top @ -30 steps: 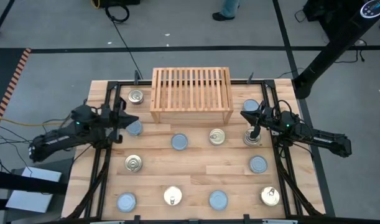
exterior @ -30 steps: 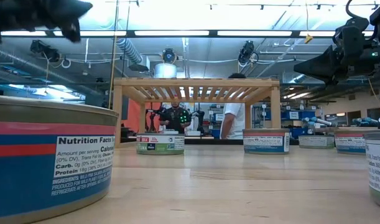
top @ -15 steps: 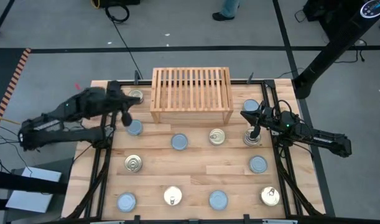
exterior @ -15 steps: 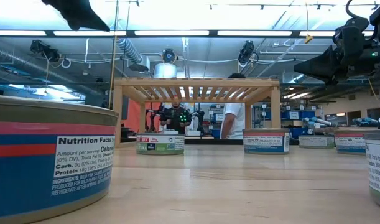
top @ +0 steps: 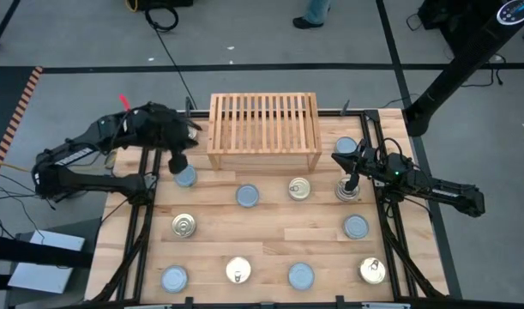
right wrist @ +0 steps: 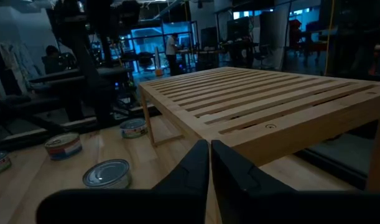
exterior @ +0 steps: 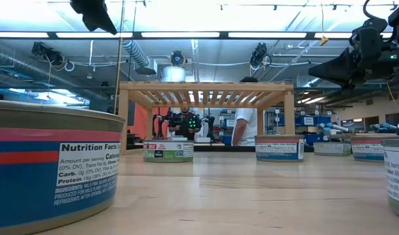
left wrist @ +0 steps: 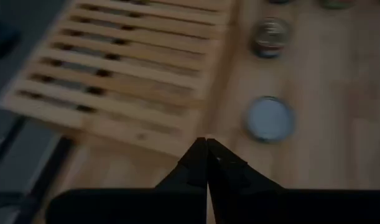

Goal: Stack canned seafood by type on shelf
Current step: Put the blue tuna can on the shelf

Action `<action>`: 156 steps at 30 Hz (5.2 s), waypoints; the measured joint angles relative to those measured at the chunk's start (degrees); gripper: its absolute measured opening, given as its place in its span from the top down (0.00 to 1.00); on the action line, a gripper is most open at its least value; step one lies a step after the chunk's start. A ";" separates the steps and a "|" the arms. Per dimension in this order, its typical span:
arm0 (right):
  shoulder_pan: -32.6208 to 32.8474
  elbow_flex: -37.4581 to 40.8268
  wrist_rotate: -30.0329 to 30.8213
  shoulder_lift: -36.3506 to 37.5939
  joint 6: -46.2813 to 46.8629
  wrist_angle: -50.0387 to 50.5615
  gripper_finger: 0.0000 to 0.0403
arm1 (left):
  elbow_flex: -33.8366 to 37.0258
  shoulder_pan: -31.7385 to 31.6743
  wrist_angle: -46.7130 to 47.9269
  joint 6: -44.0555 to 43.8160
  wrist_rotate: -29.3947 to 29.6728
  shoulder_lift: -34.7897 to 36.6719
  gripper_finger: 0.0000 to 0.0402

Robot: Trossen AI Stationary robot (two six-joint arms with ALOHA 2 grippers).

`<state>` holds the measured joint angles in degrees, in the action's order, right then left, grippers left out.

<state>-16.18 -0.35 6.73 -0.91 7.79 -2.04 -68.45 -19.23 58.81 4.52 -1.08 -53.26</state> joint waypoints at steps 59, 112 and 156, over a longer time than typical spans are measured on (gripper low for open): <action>0.00 0.01 0.01 0.00 0.00 0.00 0.92 | -20.45 20.13 -44.82 13.04 -2.74 -63.36 0.98; 0.01 -0.01 0.01 -0.22 0.00 -0.47 0.92 | -20.54 24.24 -46.94 23.94 10.31 -71.38 0.97; 0.01 -0.01 0.03 -0.22 0.00 -2.21 0.92 | -32.32 24.69 -34.90 -11.57 -33.46 -68.30 1.00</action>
<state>-16.16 -0.36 6.76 -1.13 7.79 -4.25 -100.77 5.46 23.91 -7.06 -34.55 -121.56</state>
